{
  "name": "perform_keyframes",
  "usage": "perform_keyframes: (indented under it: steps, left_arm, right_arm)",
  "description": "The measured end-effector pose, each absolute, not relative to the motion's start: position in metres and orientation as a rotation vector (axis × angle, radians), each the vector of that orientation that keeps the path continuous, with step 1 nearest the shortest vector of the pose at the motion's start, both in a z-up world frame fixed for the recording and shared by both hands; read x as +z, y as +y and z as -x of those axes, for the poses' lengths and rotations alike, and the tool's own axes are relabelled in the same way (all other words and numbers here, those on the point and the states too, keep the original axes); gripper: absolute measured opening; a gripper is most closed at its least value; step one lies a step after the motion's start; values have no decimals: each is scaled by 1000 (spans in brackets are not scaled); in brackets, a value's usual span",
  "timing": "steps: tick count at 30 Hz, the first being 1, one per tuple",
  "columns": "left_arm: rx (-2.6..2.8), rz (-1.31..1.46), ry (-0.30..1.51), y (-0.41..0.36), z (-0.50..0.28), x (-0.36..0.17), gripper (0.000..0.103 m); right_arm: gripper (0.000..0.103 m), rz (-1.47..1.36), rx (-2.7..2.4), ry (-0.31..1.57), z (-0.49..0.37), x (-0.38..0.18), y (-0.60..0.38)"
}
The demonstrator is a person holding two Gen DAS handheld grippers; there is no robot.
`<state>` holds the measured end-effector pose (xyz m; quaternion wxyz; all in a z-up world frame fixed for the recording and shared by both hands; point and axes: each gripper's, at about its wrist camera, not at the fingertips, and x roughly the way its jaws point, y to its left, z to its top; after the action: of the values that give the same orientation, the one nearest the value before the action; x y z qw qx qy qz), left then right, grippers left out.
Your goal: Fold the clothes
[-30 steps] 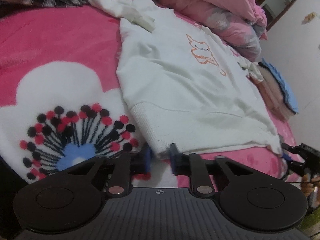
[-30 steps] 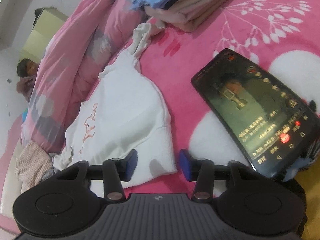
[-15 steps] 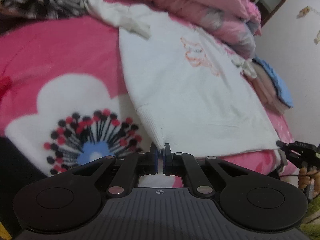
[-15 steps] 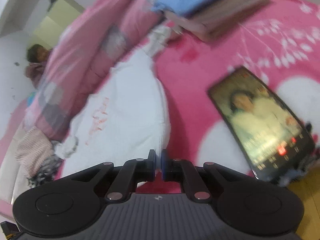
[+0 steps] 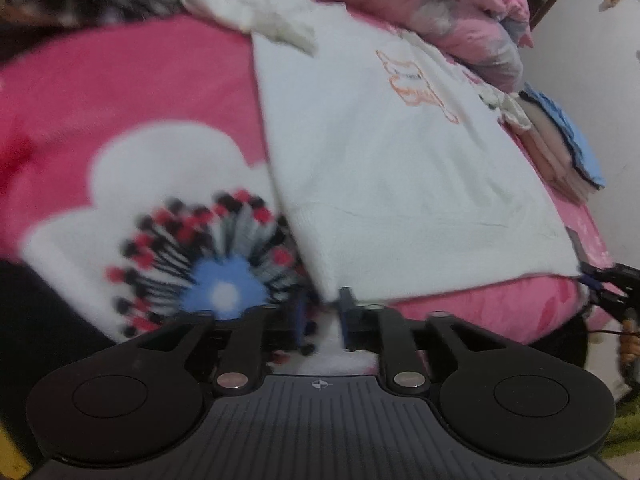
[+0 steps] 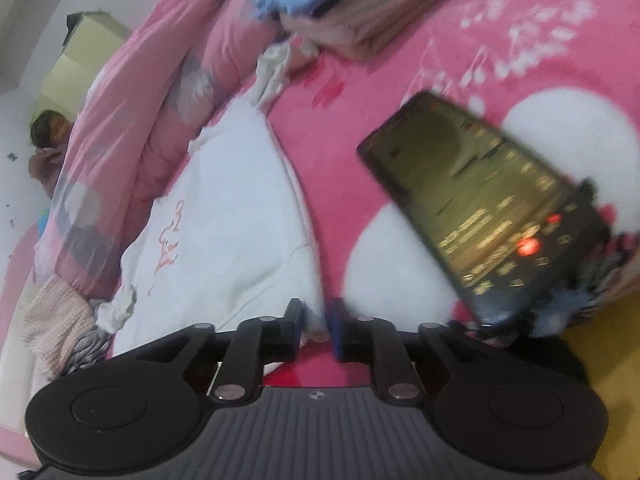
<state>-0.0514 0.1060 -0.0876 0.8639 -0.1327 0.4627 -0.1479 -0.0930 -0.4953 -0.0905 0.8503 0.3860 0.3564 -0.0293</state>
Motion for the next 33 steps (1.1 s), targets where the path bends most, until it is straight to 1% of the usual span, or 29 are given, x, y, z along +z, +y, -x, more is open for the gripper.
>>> perform_keyframes:
  steps: [3,5,8,11,14,21,24,29,33]
  left_arm:
    - [-285,233,908,109,55,-72,30]
    - [-279,193,855,103,54,-62,32]
    - [-296,122,787,80,47,-53,32]
    - [-364,99,771,56,40,-51,32]
    - [-306,87,786,69,47,-50,32]
    - [-177,61,816,100,63,-47,32]
    - [-232,86,776,91,60,-44,32]
    - [-327,127,710,75,54,-39,32]
    - [-480,148,712,35,40,-49,32]
  right_arm:
    - [20,-725,-117,686,111,-77,-484]
    - [21,-660,-136,641,122,-68,-472]
    - [21,-545,-92,596,119,-59,-443]
    - [21,-434,-45,562,112,-53,-414]
    - [20,-377,12,566,101,-51,-394]
    - [20,-336,50,574,99,-51,-382]
    - [20,-358,48,604,93,-59,-381]
    - [20,-346,72,582,92,-53,-370]
    - [20,-318,69,574,96,-48,-360]
